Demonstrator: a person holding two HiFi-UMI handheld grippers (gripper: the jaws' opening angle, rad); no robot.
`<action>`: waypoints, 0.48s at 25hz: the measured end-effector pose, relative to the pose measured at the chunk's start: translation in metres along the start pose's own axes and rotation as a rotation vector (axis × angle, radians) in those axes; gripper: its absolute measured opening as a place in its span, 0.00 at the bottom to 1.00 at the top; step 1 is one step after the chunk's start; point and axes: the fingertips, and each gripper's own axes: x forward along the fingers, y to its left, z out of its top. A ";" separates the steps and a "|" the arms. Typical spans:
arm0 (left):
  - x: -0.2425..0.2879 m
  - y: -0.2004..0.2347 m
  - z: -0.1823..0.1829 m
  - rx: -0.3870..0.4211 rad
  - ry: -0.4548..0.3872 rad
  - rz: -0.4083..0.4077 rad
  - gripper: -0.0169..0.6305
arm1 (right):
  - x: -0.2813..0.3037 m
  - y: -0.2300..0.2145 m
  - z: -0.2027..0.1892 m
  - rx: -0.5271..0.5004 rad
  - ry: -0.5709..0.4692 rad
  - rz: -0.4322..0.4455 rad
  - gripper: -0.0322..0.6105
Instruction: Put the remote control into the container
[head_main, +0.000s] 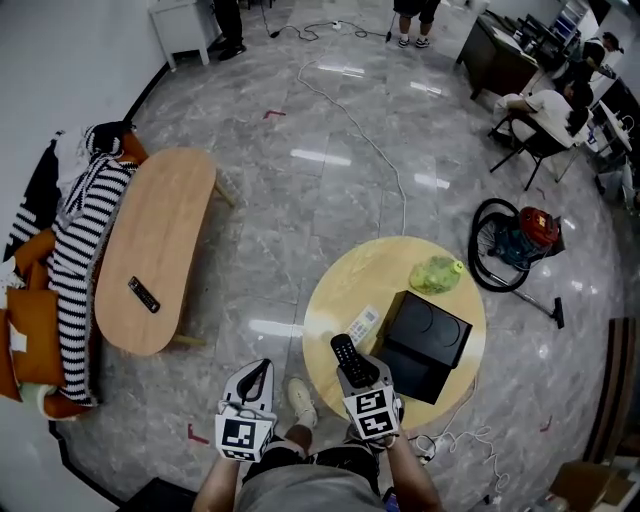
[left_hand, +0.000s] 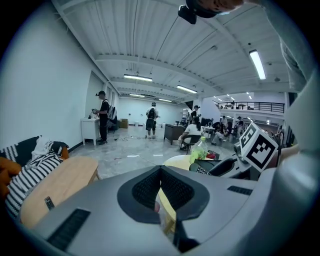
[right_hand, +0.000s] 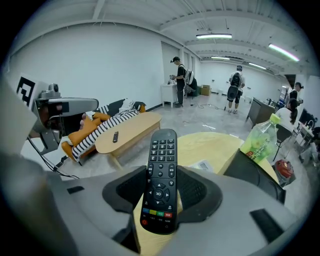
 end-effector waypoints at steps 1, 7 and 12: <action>0.001 -0.006 0.000 0.002 0.000 -0.008 0.04 | -0.005 -0.003 -0.004 0.000 0.001 -0.005 0.36; 0.012 -0.035 0.006 0.019 -0.007 -0.047 0.04 | -0.033 -0.032 -0.026 -0.015 0.007 -0.048 0.36; 0.024 -0.062 0.013 0.036 -0.010 -0.072 0.04 | -0.053 -0.070 -0.049 -0.037 0.030 -0.089 0.36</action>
